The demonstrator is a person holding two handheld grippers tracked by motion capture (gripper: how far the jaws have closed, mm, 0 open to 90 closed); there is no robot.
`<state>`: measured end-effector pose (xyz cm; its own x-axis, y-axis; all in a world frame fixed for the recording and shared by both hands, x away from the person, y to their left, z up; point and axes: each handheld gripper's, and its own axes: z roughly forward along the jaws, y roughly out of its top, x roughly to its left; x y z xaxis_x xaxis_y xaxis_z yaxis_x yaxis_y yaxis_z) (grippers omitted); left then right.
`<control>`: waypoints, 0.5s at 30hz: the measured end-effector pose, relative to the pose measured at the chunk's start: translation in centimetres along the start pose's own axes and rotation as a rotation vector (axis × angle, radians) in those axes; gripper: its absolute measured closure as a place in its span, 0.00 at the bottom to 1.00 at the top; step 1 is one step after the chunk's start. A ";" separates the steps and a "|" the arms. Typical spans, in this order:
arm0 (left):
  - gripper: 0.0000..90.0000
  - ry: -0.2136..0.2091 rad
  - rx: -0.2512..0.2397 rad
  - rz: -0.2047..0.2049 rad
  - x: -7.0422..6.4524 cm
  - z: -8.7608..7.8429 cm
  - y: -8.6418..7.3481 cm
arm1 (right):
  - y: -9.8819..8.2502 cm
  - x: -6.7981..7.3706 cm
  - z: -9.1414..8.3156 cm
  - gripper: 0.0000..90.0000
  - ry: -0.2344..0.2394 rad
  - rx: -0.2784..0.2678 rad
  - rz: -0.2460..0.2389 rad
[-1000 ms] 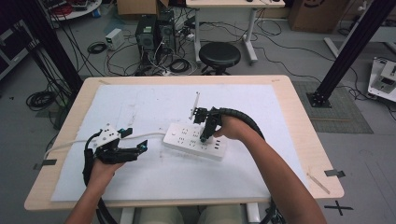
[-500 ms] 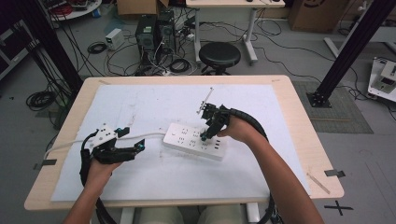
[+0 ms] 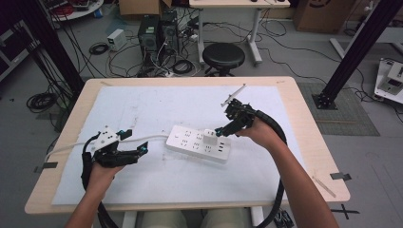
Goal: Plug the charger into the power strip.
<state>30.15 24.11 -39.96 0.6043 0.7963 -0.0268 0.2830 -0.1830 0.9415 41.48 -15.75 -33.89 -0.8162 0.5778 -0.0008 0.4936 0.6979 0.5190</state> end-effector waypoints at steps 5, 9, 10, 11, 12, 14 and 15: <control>0.24 0.000 -0.007 0.001 -0.1 -0.1 0.2 | -2.3 -0.6 -1.5 0.24 -0.031 -0.038 0.050; 0.24 0.002 -0.013 0.001 -0.3 -0.2 0.2 | -4.3 -0.6 -2.5 0.24 -0.066 -0.049 0.076; 0.24 0.001 -0.013 0.003 -0.3 -0.2 0.2 | -4.8 -0.6 -2.7 0.24 -0.077 -0.053 0.076; 0.24 0.001 -0.012 0.004 -0.3 -0.2 0.2 | -5.4 -0.6 -3.0 0.24 -0.084 -0.056 0.081; 0.24 0.002 -0.011 0.002 -0.3 -0.2 0.1 | -5.9 -0.6 -3.3 0.24 -0.092 -0.058 0.085; 0.24 0.000 -0.011 0.002 -0.4 -0.2 0.2 | -7.1 -0.6 -3.8 0.24 -0.109 -0.057 0.095; 0.24 0.001 -0.011 0.002 -0.4 -0.2 0.2 | -7.7 -0.6 -4.1 0.24 -0.117 -0.056 0.108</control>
<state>29.83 23.89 -39.72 0.6041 0.7966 -0.0245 0.2733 -0.1781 0.9453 36.98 -23.24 -34.39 -0.7173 0.6956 -0.0405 0.5563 0.6066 0.5680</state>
